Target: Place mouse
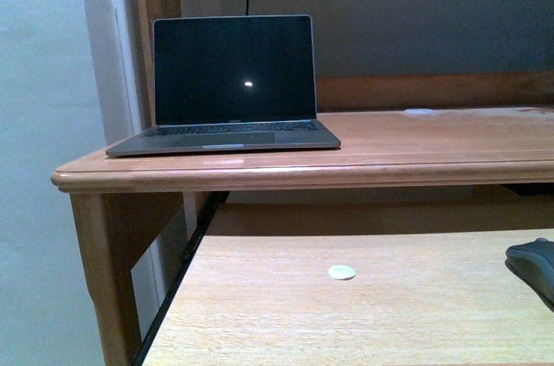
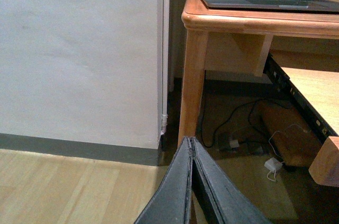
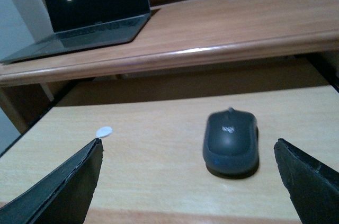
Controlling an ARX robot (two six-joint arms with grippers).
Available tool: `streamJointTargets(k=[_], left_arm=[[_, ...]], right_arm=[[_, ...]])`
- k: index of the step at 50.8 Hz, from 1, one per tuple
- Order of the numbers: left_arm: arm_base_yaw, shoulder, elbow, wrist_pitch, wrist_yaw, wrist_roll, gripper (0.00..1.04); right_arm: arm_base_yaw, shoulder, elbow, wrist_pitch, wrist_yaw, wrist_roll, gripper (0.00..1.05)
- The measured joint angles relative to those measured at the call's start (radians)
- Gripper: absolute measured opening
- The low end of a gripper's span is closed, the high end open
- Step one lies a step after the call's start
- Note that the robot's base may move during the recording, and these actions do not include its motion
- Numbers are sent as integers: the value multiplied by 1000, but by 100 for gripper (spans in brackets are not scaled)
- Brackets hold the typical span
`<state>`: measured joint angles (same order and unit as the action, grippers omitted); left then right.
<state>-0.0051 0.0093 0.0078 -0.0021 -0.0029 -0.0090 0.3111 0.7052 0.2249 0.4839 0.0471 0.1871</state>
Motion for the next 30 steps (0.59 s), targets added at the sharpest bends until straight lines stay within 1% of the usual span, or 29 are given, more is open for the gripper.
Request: streamJointTargets(k=[3,9,18,20,21,25,30], left_arm=[[0,-3,0,0,0,0,3],[0,-3,0,0,0,0,3],[0,-4,0,0,1,0,4],[0,-4,0,0,1,0,9],[0,-4,0,0,1,0,14],[0,-4,0,0,0,0,28],[0,-4,0,0,1,0,42]], right_arm=[[37,99,35,72,36,-29,97],[66,257,87,163,88,-82,97],[85,461,154,208,156,-157,97],[86,488,164,214,171,-173,97],[86,513,174,221,185,-188,97],[81,566,199,228,211,-225,97],[70,598,213,229,224,-251,97]])
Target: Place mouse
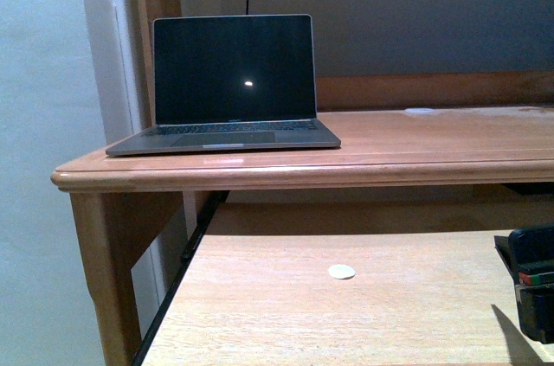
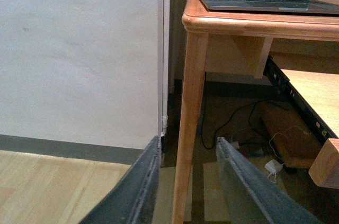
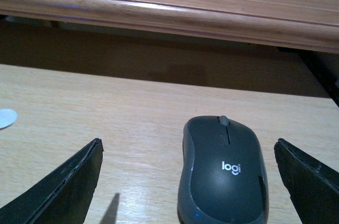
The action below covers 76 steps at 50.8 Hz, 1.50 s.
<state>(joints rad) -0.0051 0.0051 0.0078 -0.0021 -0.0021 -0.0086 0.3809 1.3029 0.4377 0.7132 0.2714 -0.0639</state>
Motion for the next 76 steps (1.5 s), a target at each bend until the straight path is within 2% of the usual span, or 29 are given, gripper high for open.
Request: streamJointTargets(k=[12,16,20,44,47,54,58,76], left_arm=[[0,0,0,0,0,0,74],[0,0,0,0,0,0,88],[0,0,0,0,0,0,98],[0,0,0,0,0,1,97],[0,0,0,0,0,1,97],[0,0,0,0,0,1,97],[0,0,0,0,0,1,97],[0,0,0,0,0,1,97]], right_arm=[[-29,50,45,-78,34,-31,97],[-49,72,76,-140,51,-30,97],[-64,84,100,-188,56,-20,97],[-86,126,204,-378,37,43,97],[-86,127,206,-385,33,49,92],[-91,129,209,-397,5,76,65],[-96,129,209,-401,-1,80,57],[-123,39,226,-466,-13,108,55]])
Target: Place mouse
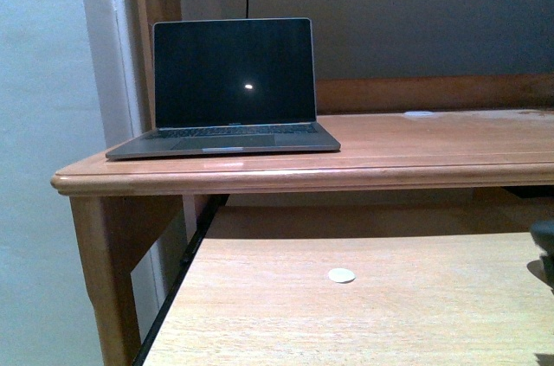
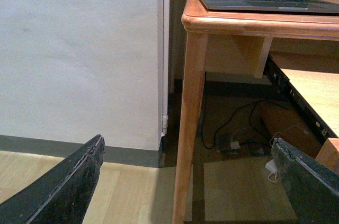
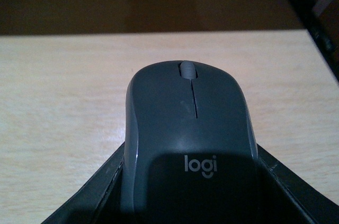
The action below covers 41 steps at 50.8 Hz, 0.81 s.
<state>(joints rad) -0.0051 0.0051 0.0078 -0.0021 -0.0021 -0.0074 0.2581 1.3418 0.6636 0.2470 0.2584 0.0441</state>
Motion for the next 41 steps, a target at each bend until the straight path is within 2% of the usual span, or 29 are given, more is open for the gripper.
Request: streamJointTargets(k=[6,12,18,41], left_arm=[[0,0,0,0,0,0,97],[0,0,0,0,0,0,97],[0,0,0,0,0,0,97],[0,0,0,0,0,0,97]], right_arm=[[19,-75,56,-44,0,11,55],[80,-68,211,-74,18,20,55],[126,58,393,-103,51,21,55],[180,530,927,-173,178,-16,55]])
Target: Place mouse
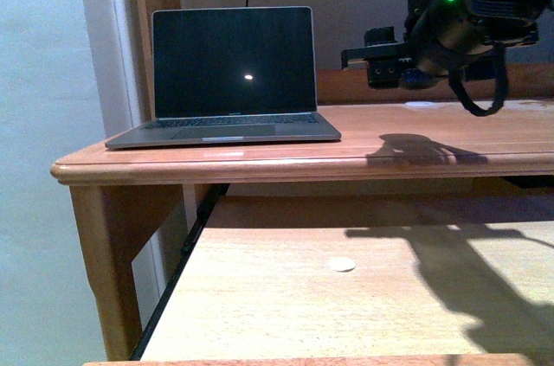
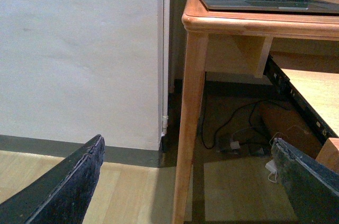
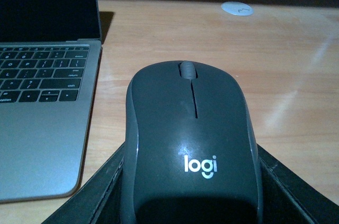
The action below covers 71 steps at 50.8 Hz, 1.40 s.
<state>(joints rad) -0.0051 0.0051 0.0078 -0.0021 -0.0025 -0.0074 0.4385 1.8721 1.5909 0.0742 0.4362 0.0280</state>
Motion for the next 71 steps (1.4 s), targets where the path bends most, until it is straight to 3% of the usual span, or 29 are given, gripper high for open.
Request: streamJointTargets(k=[32,43,49,63,71], left_arm=[[0,0,0,0,0,0,97],[0,0,0,0,0,0,97],[0,0,0,0,0,0,97],[0,0,0,0,0,0,97],[0,0,0,0,0,0,97]], right_arm=[[-37,257,211,-52,76,-43,56],[-38,259,212,-17,55,-43,83],[-50,238,174,21,17,-31,99],[-128,58,-63,191,-119,30,97],[-246,-184,-366,354,-308,66,97]])
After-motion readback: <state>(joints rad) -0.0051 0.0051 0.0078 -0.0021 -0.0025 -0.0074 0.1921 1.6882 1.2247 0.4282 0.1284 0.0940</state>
